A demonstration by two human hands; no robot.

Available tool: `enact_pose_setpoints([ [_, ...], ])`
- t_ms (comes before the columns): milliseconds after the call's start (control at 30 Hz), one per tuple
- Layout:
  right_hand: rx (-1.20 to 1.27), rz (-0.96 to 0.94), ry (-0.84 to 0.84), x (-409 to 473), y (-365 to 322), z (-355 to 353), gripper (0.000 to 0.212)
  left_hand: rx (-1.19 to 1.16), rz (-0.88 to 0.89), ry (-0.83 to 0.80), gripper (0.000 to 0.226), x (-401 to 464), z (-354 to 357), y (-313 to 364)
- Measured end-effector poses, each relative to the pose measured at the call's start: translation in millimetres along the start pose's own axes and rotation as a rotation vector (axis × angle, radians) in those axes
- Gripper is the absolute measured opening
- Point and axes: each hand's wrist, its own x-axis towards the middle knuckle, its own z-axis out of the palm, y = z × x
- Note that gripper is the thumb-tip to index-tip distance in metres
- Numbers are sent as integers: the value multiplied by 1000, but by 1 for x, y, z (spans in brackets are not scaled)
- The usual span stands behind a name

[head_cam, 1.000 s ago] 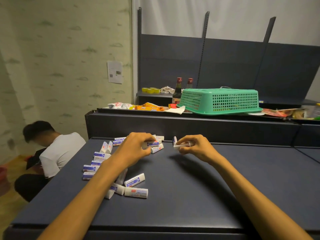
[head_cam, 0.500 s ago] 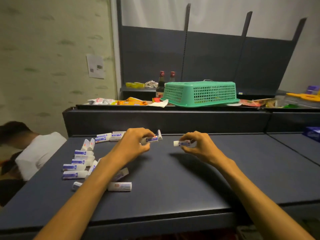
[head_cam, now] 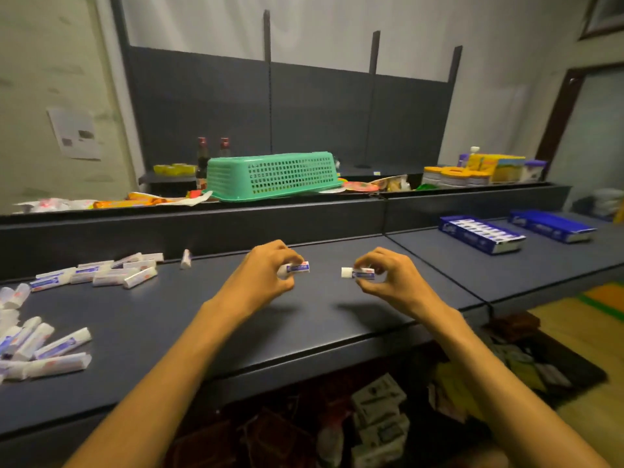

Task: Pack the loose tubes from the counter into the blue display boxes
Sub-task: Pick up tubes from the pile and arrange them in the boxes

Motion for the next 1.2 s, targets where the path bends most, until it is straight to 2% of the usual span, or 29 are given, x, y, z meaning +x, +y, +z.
enact_pose_setpoints([
  [267, -100, 126, 27, -102, 96, -120, 23, -44, 72, -70, 32, 55, 100, 143],
  [533, -197, 248, 95, -168, 182, -211, 22, -72, 182, -121, 32, 122, 185, 247],
  [833, -259, 371, 112, -193, 299, -269, 20, -114, 226, -170, 35, 213, 292, 305],
  [1200, -269, 451, 106, -162, 453, -336, 22, -97, 231, -164, 30, 353, 398, 343],
])
